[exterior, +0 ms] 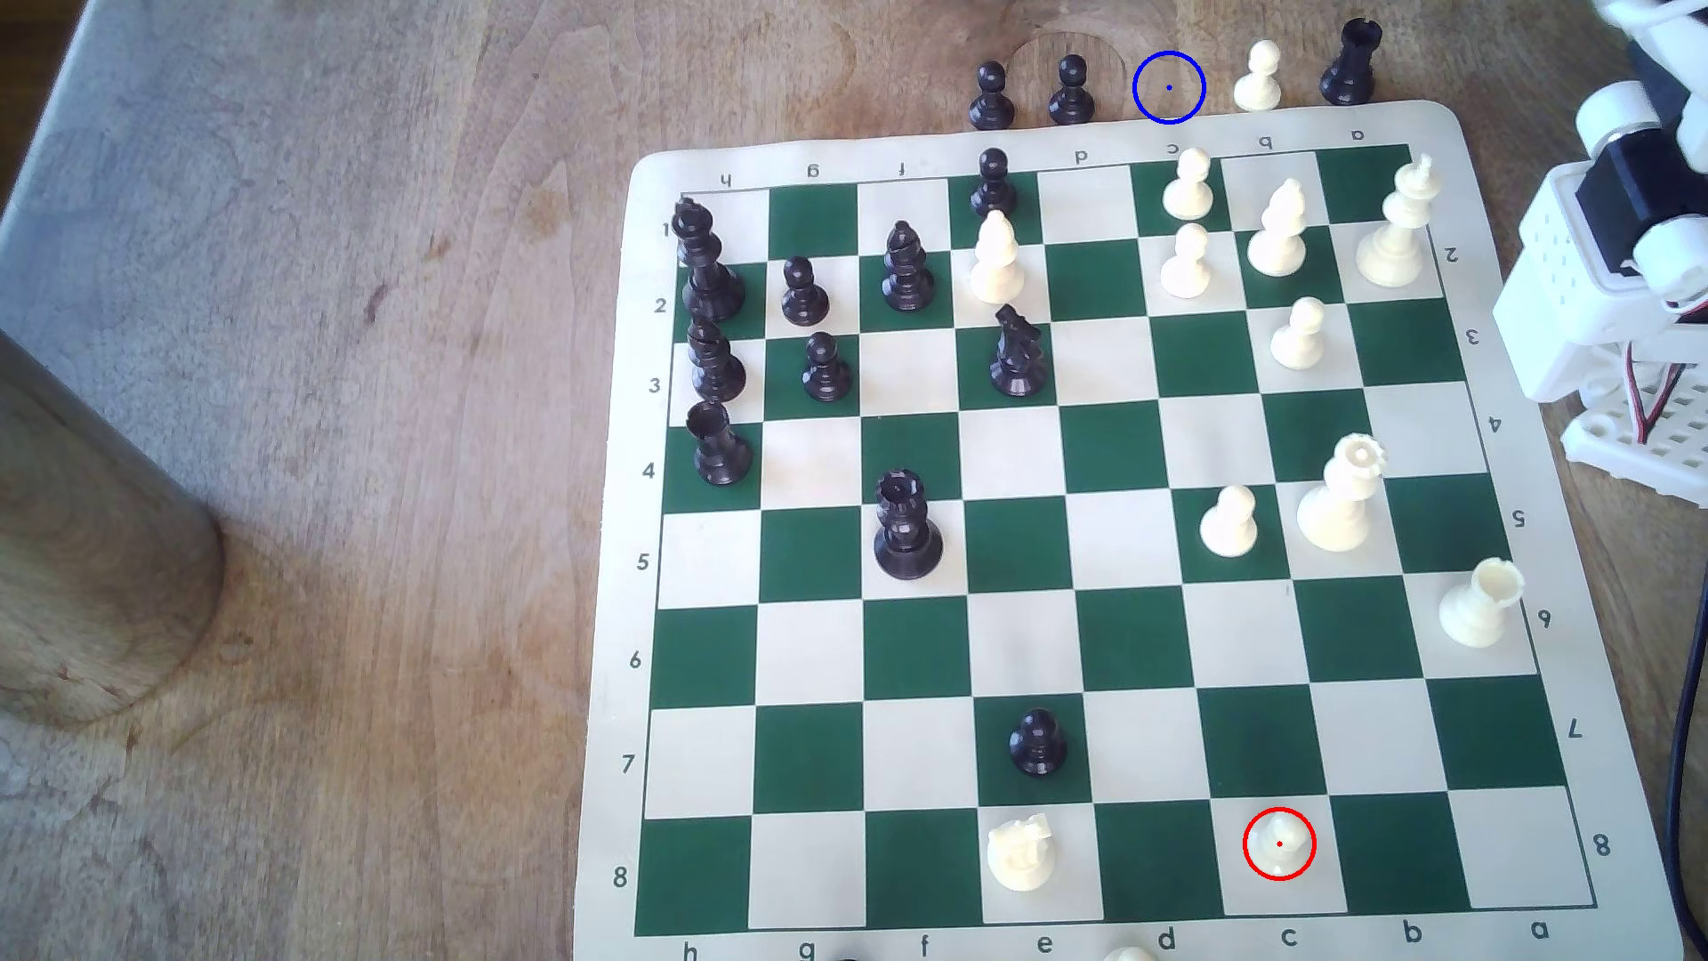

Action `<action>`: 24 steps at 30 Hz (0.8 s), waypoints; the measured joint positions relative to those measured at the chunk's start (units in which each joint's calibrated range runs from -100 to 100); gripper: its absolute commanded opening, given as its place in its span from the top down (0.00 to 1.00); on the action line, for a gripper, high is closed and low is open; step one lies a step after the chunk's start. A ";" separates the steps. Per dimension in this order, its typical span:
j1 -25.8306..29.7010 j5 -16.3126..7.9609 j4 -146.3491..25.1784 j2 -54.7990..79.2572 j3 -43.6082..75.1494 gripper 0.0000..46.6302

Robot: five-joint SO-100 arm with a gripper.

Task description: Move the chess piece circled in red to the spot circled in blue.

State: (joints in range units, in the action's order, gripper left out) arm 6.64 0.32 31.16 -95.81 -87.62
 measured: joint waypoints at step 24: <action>20.87 -3.17 -98.33 5.36 32.08 0.81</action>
State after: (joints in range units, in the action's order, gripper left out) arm 27.51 -2.86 -67.17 -90.45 -55.54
